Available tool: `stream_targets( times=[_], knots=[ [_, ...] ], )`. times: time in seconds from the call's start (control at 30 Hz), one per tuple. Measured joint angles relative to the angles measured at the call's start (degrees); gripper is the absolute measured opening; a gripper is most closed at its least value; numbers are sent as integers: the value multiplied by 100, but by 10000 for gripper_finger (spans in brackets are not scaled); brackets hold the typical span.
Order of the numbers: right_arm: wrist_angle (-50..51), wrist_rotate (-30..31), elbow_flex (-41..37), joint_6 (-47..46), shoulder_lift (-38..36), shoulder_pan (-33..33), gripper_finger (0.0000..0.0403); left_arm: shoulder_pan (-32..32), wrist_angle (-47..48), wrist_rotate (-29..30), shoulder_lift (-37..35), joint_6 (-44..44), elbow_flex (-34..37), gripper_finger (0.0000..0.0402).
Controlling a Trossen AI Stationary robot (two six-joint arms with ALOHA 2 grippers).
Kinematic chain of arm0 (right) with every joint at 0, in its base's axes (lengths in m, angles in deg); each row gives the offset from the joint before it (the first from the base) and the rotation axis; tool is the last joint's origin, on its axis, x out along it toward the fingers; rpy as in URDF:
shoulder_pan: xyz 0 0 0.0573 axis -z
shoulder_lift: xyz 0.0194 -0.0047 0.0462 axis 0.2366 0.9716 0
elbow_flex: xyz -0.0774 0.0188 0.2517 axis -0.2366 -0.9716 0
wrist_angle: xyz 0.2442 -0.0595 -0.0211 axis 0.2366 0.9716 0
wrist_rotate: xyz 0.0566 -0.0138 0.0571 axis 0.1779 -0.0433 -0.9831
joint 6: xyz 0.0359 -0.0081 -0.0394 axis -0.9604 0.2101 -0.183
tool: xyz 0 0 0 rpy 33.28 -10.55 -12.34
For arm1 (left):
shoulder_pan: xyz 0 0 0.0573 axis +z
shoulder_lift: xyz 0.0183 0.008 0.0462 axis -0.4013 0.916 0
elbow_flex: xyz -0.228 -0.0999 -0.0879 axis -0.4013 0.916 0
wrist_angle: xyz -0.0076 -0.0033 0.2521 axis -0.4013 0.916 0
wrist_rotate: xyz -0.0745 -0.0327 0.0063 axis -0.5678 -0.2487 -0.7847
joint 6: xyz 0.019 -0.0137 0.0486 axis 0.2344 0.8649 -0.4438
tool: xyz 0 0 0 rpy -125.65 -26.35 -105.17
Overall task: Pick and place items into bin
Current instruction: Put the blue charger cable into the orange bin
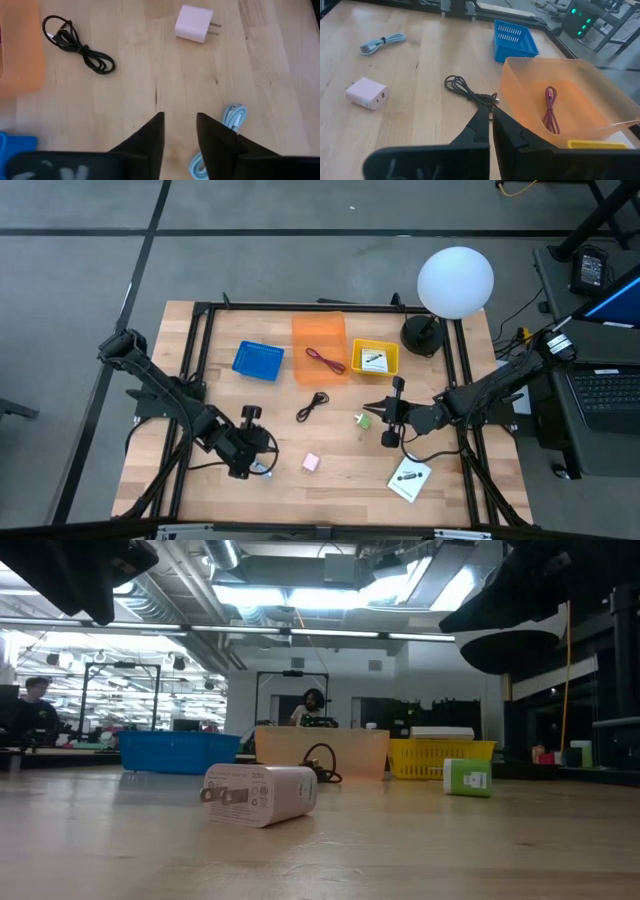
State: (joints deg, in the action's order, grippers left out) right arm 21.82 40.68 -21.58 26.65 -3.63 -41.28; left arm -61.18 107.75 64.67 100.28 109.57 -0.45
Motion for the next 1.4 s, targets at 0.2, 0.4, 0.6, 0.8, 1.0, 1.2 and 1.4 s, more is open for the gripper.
stream_targets(
  times=[0.2,0.4,0.6,0.8,1.0,1.2,1.4],
  knots=[
    [5,0,0,7,0,0,5,-22,-13,-491,-2,143,6,149],
    [42,0,0,4,1,0,5,-227,-403,-598,-10,150,424,143],
    [48,0,2,-8,0,0,5,-334,-892,-808,-9,163,894,133],
    [52,0,2,-3,2,0,5,-332,-1612,-826,-9,167,1355,125],
    [100,0,2,29,2,0,5,-365,-2081,-964,-9,795,1800,123],
    [114,0,2,161,2,0,5,-413,-2390,-1005,-9,759,2120,116],
    [114,0,2,302,2,28,5,-413,-2529,-1003,57,397,2223,100]
  ],
)
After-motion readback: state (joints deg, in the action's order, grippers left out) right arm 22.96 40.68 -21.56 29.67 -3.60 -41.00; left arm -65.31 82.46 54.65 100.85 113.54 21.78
